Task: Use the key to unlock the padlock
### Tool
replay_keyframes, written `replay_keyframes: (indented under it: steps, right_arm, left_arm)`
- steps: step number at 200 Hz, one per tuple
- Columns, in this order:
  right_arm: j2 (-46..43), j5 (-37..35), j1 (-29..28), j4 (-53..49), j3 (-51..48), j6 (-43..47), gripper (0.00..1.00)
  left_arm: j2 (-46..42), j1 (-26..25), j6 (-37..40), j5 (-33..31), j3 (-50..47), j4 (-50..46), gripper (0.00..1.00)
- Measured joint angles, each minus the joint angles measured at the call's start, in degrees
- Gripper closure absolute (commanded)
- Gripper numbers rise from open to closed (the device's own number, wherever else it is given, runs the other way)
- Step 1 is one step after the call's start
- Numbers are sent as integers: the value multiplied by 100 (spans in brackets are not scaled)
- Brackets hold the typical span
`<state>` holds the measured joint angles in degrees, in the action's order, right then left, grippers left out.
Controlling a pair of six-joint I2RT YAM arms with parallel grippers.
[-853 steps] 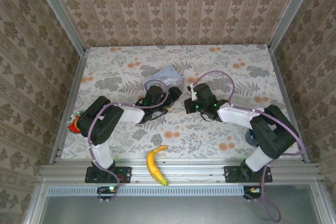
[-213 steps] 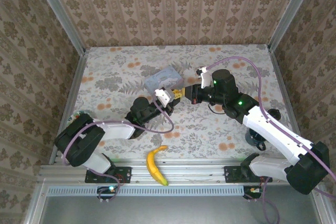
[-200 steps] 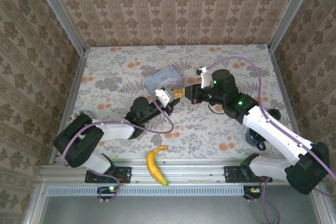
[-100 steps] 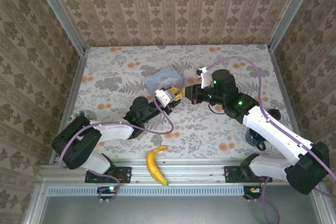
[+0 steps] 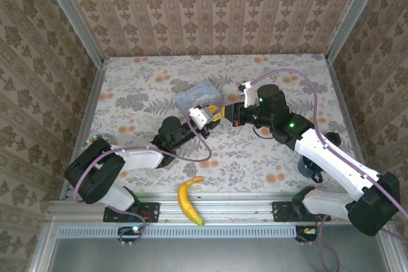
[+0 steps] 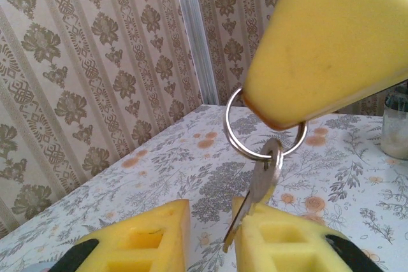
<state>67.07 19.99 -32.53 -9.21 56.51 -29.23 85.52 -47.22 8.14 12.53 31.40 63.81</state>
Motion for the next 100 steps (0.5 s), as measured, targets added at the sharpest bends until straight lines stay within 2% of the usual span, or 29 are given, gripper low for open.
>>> replay_keyframes:
  steps: [31,100]
  right_arm:
    - [0,0,0,2,0,0,100]
    - [4,0,0,2,0,-61,100]
  left_arm:
    - [0,0,-39,33,0,7,75]
    - [0,0,-83,116,0,7,87]
